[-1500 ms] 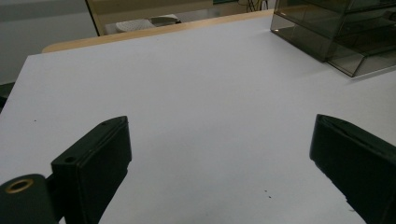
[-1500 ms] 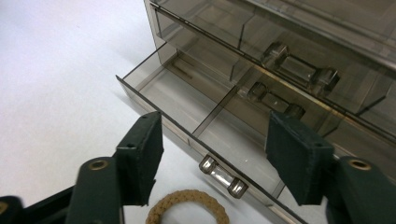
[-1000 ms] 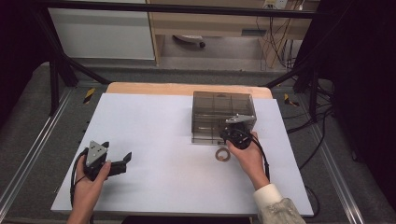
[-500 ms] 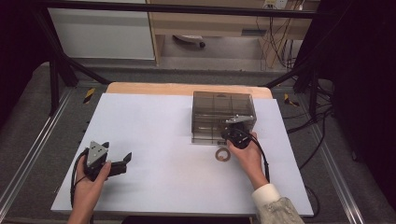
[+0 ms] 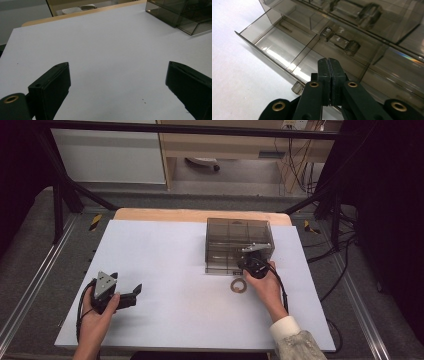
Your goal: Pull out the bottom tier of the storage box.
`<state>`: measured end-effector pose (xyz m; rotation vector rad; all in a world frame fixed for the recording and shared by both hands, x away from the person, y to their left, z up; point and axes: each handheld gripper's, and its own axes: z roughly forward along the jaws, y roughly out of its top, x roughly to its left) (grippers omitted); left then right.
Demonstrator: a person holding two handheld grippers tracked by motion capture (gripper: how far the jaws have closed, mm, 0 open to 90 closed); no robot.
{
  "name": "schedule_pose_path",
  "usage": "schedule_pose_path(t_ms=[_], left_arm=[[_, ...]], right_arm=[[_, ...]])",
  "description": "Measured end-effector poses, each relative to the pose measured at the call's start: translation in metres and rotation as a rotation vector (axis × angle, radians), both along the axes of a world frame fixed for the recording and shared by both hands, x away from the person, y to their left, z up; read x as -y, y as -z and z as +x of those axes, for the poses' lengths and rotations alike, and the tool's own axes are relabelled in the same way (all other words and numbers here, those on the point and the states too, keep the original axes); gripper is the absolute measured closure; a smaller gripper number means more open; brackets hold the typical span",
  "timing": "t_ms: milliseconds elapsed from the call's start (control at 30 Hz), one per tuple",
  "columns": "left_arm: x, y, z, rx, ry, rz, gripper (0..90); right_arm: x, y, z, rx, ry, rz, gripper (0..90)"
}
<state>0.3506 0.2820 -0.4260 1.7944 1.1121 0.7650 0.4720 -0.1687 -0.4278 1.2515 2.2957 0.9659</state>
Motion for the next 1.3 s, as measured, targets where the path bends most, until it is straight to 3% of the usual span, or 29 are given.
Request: schedule_pose_path(t_ms=[600, 833, 1300], left_arm=[[0.0003, 0.0003, -0.0002, -0.002, 0.002, 0.001, 5.7], [0.0, 0.0003, -0.0003, -0.005, 0.001, -0.001, 5.7], [-0.0014, 0.0009, 0.0003, -0.007, -0.005, -0.006, 5.7]], right_arm=[[-0.0001, 0.0033, 0.0015, -0.017, 0.004, -0.002, 87.7], [-0.003, 0.0045, 0.0008, -0.025, -0.009, -0.024, 90.0], [0.0019, 0.0047, 0.0016, -0.031, -0.001, -0.015, 90.0]])
